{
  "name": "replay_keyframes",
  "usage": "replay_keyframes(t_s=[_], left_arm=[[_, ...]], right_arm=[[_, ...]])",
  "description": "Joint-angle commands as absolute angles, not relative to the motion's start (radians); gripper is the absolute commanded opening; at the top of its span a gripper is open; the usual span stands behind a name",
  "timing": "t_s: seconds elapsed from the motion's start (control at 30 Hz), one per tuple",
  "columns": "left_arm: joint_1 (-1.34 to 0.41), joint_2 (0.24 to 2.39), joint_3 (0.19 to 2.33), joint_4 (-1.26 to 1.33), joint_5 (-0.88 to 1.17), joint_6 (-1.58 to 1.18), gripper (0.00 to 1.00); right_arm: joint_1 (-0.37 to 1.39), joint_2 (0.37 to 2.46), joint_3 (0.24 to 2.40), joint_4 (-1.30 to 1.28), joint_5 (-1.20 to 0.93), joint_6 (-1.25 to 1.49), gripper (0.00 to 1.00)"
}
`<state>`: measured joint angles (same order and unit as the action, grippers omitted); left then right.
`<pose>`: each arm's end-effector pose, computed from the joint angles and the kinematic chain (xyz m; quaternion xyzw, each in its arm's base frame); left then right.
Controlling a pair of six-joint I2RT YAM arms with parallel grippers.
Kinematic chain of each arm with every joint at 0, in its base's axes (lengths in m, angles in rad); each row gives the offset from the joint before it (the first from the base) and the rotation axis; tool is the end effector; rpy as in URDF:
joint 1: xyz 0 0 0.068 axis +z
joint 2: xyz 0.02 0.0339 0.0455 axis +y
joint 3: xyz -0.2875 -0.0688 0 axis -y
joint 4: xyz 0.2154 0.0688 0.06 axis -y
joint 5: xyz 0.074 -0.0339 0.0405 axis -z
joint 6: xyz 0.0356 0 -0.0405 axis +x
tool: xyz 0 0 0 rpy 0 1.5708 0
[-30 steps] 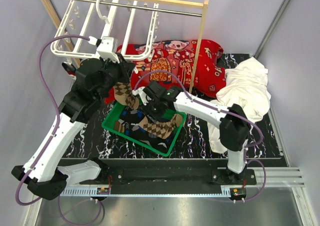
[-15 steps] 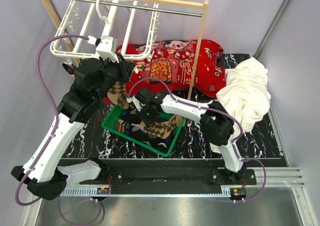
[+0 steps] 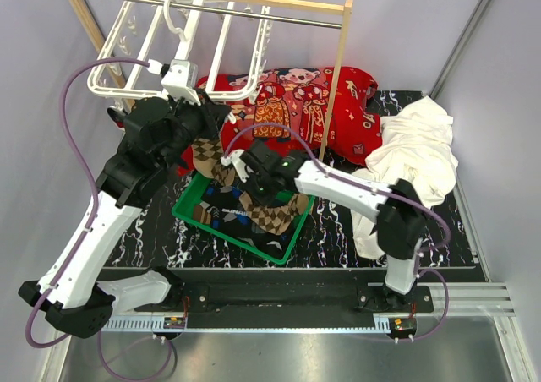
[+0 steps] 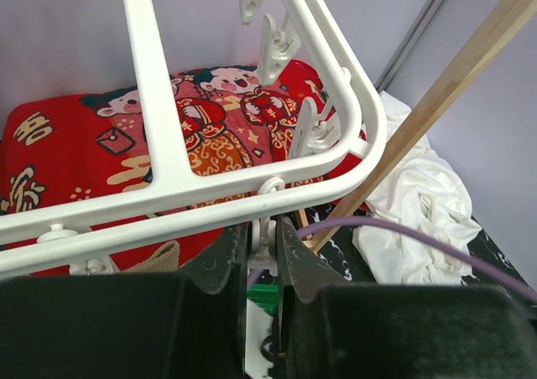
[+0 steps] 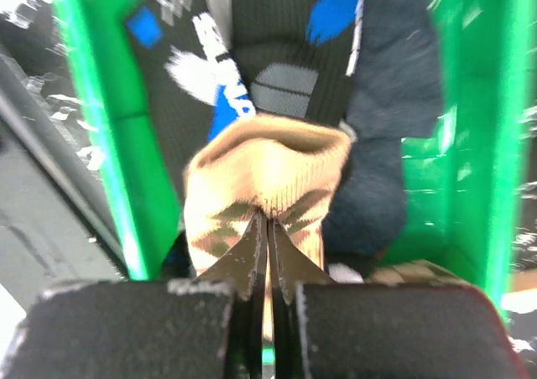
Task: Clip the socks to the hanger
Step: Pick up the sock from the bin.
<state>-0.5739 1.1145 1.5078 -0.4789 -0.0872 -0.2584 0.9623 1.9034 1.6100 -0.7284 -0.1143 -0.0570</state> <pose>0.1515 -0.0942 0.5002 0.0865 0.7315 -0.2437 0.6309 0.2222 0.3260 0.2871 -0.4824 0.8313 0.1678 0.2193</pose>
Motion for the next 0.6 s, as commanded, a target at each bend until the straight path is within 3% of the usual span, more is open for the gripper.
replay_keyframes(t_s=[0.0, 0.33, 0.57], left_arm=[[-0.572, 1.101, 1.559, -0.459, -0.048, -0.270, 0.00], [-0.572, 1.098, 1.575, -0.465, -0.009, -0.307, 0.00], [-0.572, 1.108, 1.588, -0.465, 0.046, -0.333, 0.00]], right_arm=[[0.973, 1.703, 1.542, -0.582, -0.066, -0.100, 0.00], [0.973, 1.422, 1.323, -0.204, 0.061, -0.222, 0.00], [0.973, 1.355, 1.217, 0.127, 0.101, -0.310, 0.00]])
